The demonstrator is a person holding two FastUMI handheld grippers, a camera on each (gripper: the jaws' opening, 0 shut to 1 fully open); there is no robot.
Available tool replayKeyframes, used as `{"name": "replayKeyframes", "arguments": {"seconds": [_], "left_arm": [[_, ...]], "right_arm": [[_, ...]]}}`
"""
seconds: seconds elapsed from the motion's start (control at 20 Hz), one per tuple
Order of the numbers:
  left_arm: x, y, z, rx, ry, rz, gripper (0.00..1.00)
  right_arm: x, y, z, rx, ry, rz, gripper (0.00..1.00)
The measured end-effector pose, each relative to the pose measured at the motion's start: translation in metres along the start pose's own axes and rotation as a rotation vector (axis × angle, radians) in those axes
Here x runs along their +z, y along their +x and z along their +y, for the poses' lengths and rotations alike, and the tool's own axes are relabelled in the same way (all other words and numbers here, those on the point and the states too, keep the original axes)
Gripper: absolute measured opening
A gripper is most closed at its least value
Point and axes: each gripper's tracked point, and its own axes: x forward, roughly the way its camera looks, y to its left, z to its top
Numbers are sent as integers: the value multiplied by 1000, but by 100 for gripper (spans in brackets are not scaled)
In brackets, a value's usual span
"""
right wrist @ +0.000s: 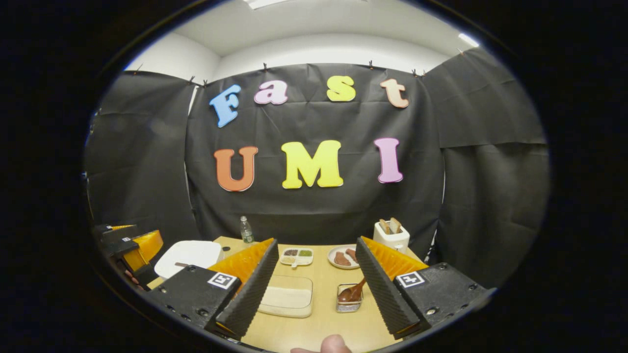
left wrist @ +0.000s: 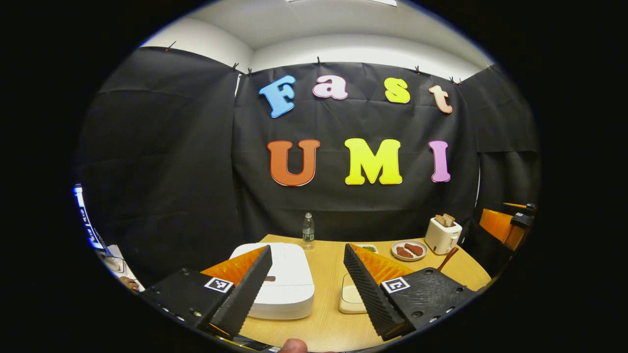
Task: Close the left gripper, press the button to open the rice cooker; take a wooden spoon from the chopstick holder with the right hand, scoop a spoonful of rice and pour it into the rice cooker, then put the wooden spoon back into the chopstick holder.
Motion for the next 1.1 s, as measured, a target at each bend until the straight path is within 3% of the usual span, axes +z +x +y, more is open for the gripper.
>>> {"name": "replayKeyframes", "arguments": {"seconds": [0.1, 0.15, 0.3, 0.35, 0.4, 0.9, 0.95, 1.05, 1.1], "left_arm": [[-5, 7, 9, 15, 10, 32, 81], [-8, 11, 14, 24, 7, 51, 67], [-16, 23, 32, 64, -13, 111, 43], [-20, 27, 38, 71, -17, 137, 29], [-27, 29, 40, 69, -20, 166, 24], [-98, 71, 68, 9, -129, 545, 22], [-105, 79, 76, 28, -139, 568, 22], [-106, 82, 83, 29, -180, 617, 0], [-110, 84, 84, 17, -185, 636, 0]], "right_arm": [[-3, 5, -8, -7, 12, 10, 100], [-5, 7, -11, -9, 20, 13, 100], [-8, 12, -19, -12, 40, 21, 100], [-10, 15, -22, -13, 42, 27, 99], [-11, 17, -25, -14, 44, 29, 100], [-22, 31, -63, -60, 62, 57, 99], [-24, 32, -66, -64, 63, 62, 100], [-28, 34, -72, -71, 68, 71, 100], [-28, 34, -74, -75, 70, 75, 99]]}}
